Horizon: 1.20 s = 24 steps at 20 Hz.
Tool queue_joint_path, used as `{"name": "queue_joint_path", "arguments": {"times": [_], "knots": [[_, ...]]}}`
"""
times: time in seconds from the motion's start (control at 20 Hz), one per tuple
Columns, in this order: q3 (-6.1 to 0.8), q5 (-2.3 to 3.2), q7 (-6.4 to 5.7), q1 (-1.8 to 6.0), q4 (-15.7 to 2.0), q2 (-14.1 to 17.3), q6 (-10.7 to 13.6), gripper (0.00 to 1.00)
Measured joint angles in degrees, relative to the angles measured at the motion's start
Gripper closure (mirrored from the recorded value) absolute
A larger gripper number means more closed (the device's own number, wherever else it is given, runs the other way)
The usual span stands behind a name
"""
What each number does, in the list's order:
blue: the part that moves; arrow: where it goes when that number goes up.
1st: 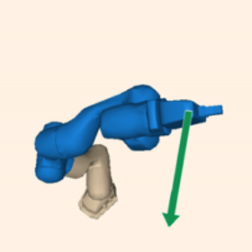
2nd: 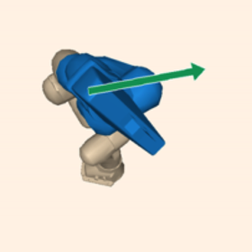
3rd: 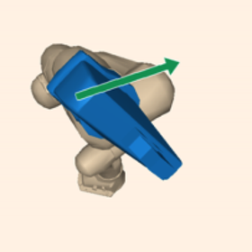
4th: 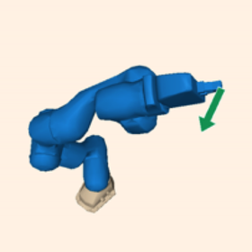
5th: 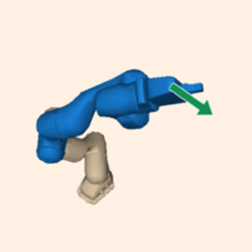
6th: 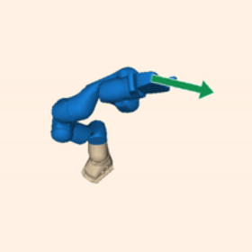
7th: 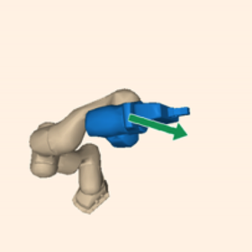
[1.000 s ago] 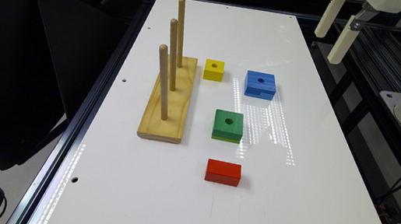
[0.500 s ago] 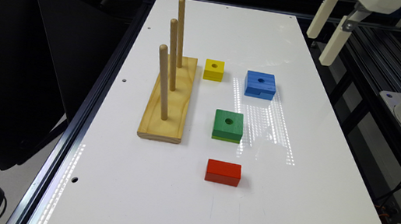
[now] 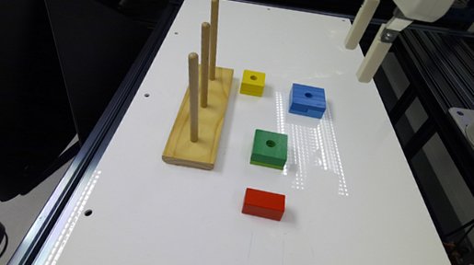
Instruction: Pick up green block.
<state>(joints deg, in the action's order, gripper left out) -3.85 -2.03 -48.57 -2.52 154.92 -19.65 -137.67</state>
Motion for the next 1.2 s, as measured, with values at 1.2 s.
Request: {"name": "queue_joint_path", "arguments": {"times": [1.2], "knots": [[-3.25,-0.79,-2.73,0.05,-11.06,11.3,0.0,0.0]]}}
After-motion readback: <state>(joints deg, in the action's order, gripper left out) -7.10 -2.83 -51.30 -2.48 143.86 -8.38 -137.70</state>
